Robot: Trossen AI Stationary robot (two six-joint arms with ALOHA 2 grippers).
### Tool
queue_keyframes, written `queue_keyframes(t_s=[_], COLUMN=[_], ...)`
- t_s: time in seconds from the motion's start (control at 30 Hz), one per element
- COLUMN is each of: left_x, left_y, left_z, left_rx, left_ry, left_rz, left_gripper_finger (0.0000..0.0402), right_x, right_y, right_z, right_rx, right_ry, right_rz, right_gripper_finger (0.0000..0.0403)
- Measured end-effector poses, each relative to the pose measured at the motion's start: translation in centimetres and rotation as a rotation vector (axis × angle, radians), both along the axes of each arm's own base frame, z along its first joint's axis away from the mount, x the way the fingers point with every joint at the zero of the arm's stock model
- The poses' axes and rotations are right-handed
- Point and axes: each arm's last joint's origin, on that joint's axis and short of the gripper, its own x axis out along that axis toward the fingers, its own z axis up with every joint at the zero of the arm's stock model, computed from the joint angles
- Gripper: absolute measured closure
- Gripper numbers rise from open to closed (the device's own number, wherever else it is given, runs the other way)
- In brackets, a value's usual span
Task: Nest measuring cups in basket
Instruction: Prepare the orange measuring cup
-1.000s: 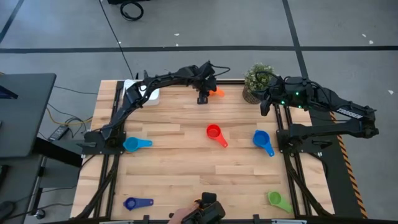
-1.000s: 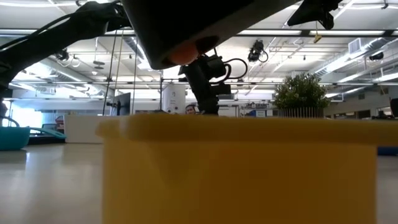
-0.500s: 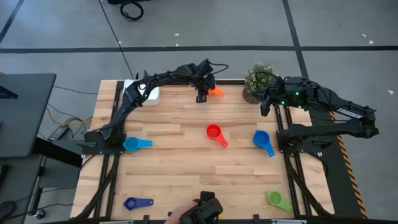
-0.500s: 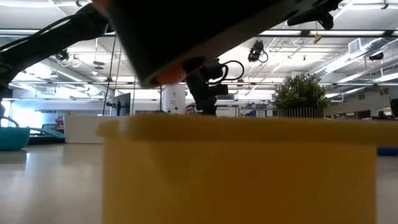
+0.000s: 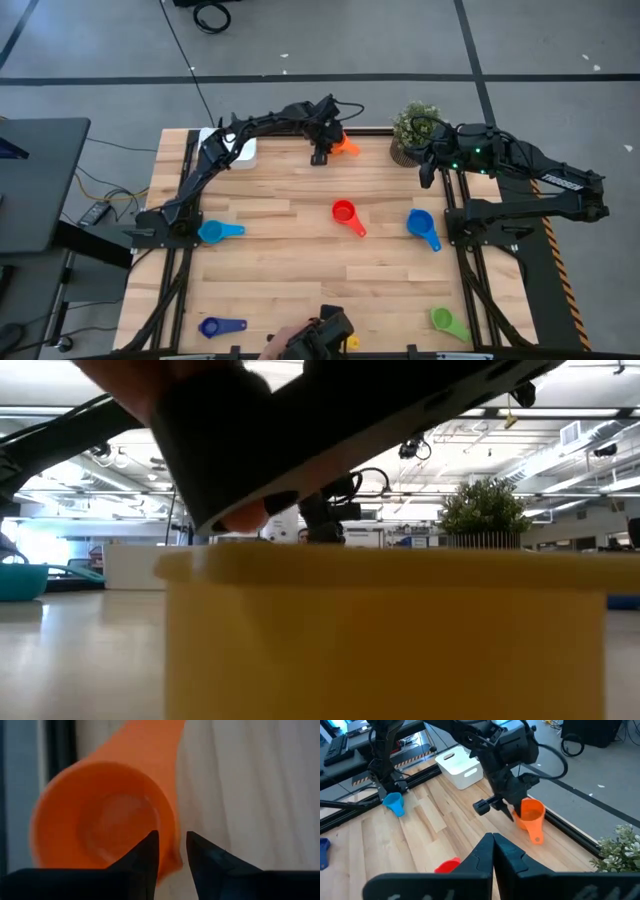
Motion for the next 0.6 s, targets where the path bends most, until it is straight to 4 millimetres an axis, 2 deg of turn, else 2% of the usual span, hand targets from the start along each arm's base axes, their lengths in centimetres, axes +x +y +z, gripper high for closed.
queue_keyframes(t_s=[0.33, 0.6], left_x=[-0.2, -0.25], left_y=[0.35, 0.22], left_z=[0.27, 0.15], left_rx=[0.011, 0.045], left_ry=[-0.01, 0.032], left_rz=[-0.018, -0.005], left_gripper_finger=[0.0311, 0.0385], right_x=[0.01, 0.01], right_y=[0.0, 0.0], right_z=[0.0, 0.0], right_rx=[0.007, 0.006], right_ry=[-0.003, -0.003], right_rz=[-0.003, -0.003], right_gripper_finger=[0.039, 0.0392])
